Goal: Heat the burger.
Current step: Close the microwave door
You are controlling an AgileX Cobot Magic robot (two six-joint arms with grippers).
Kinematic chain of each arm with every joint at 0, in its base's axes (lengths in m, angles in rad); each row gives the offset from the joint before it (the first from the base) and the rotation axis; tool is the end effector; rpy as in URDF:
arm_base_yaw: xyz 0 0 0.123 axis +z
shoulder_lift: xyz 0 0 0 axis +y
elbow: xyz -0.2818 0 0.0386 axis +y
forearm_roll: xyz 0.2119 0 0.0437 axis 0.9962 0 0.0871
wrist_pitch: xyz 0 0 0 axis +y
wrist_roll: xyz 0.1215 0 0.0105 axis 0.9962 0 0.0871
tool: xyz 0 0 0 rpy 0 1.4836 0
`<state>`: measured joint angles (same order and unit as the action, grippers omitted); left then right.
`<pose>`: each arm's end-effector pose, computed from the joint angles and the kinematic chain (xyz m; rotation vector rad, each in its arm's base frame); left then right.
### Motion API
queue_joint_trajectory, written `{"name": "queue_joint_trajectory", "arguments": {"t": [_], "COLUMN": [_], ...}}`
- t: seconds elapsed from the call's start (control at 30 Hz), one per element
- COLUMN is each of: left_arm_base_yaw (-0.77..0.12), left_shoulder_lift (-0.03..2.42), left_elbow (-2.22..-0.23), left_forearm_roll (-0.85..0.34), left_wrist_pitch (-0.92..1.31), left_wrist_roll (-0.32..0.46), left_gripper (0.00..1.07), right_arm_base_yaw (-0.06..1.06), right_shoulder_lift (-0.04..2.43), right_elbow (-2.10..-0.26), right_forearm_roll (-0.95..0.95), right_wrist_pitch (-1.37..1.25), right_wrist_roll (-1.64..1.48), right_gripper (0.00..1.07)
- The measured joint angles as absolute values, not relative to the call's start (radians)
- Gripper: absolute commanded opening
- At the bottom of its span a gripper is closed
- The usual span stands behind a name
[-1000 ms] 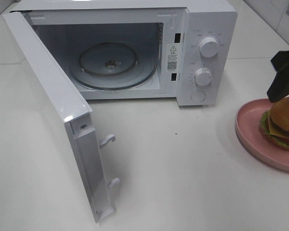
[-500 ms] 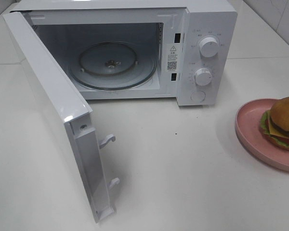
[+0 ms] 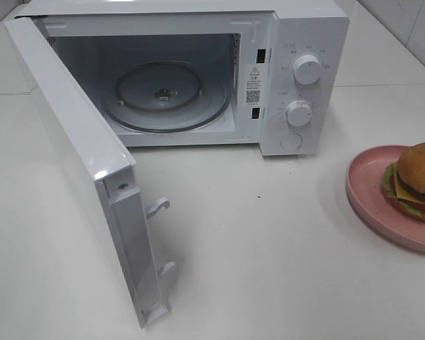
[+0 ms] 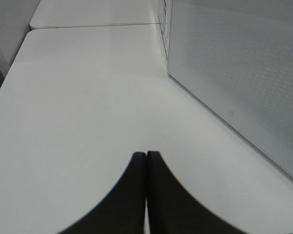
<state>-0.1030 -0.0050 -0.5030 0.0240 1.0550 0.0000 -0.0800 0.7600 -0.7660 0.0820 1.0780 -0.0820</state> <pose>-0.0086 0.0034 0.2472 0.1034 2.0279 -0.0363 0.1017 0.0007 0.2888 0.0191 2.5508 0.0445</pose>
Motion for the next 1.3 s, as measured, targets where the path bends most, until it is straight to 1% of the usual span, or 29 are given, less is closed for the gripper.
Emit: {"name": "queue_joint_trajectory", "arguments": {"t": [0.4,0.63,0.7,0.8,0.87,0.97,1.03,1.3], "left_arm_base_yaw": [-0.103,-0.103,-0.103,-0.103,-0.103,-0.103,-0.103,-0.103], "left_shoulder_lift": [-0.005,-0.005,-0.005,-0.005,-0.005,-0.005,-0.005,-0.005], "left_elbow": [-0.503,-0.503,-0.503,-0.503,-0.503,-0.503,-0.503,-0.503], "left_forearm_roll": [0.024,0.024,0.024,0.024,0.024,0.024,0.024,0.024], "left_wrist_pitch": [1.055,1.055,1.055,1.055,1.055,1.055,1.055,1.055], "left_wrist_roll": [0.000,0.000,0.000,0.000,0.000,0.000,0.000,0.000], "left_gripper": [0.00,0.00,0.00,0.00,0.00,0.00,0.00,0.00], "right_arm_base_yaw": [-0.080,-0.080,-0.080,-0.079,-0.044,-0.032,0.014,0.026], "right_shoulder_lift": [0.503,0.386,0.309,0.294,0.239,0.231,0.181,0.091], "right_elbow": [-0.551,-0.547,-0.547,-0.547,-0.535,-0.534,-0.507,-0.501], "right_forearm_roll": [0.042,0.022,0.011,0.008,0.000,-0.005,-0.007,-0.012], "right_wrist_pitch": [1.117,1.118,1.102,1.098,1.074,1.069,1.022,1.014], "right_wrist_roll": [-0.048,-0.039,-0.039,-0.039,-0.039,-0.039,-0.027,-0.011], "right_gripper": [0.64,0.64,0.64,0.64,0.64,0.64,0.64,0.64]}}
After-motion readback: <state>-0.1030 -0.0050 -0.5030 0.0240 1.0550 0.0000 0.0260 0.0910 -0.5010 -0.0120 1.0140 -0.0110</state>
